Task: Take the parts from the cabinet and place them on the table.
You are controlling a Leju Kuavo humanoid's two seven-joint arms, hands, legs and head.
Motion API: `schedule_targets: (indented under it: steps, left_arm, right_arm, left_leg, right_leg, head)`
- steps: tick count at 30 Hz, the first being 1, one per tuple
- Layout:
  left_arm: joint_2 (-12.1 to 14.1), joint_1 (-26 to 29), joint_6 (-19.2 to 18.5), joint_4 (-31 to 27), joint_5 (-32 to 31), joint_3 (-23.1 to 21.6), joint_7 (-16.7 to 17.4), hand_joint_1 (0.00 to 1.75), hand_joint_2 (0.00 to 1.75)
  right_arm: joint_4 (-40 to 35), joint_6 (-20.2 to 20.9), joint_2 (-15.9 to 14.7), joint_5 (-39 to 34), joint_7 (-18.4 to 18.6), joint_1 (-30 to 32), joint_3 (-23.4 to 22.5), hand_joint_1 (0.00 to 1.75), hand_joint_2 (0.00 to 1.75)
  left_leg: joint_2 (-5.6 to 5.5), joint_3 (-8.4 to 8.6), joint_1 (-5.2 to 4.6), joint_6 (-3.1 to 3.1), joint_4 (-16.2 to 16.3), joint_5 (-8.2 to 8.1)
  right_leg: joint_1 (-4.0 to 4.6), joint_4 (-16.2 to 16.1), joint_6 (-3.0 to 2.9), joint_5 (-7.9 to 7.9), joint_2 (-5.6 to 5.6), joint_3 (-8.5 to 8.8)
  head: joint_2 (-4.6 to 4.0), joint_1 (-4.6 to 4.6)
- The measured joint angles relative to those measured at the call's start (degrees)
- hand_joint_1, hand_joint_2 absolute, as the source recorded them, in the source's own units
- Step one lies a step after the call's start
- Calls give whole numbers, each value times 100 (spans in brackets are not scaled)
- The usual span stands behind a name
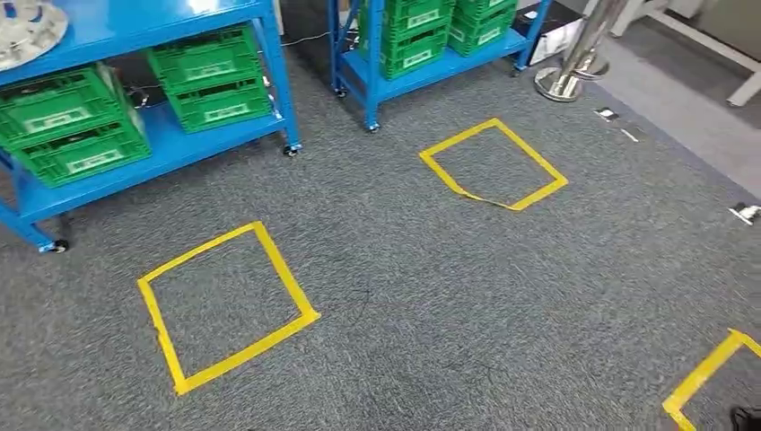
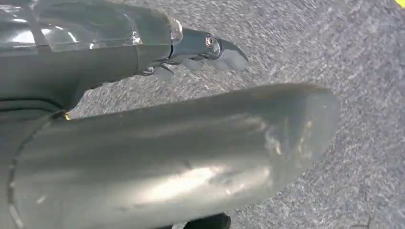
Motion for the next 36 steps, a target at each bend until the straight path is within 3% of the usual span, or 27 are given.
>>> schedule_targets:
  steps: [7, 14, 36]
  left_arm:
    - [0, 9, 0, 24, 0, 0, 0, 0, 0]
    - [0, 28, 11, 31, 9, 0, 0, 0, 0]
    - [0, 32, 66, 50, 50, 0, -24, 0, 0]
  right_arm:
    - [28, 0, 6, 0, 0, 8, 0, 0, 0]
    - [46, 0, 9, 0, 0, 4, 0, 0, 0]
    - [46, -52, 17, -101, -11, 4, 0, 0, 0]
  left_leg:
    - [3, 103, -15, 40, -27, -23]
    - [1, 105, -21, 93, -27, -22]
    - [2, 106, -19, 87, -31, -26]
  right_leg:
    - [4, -2, 87, 59, -1, -1]
    - [4, -1, 84, 60, -14, 0]
    - [4, -1, 83, 57, -19, -1]
  head:
    - [0, 9]
    - [0, 22]
    - [0, 44]
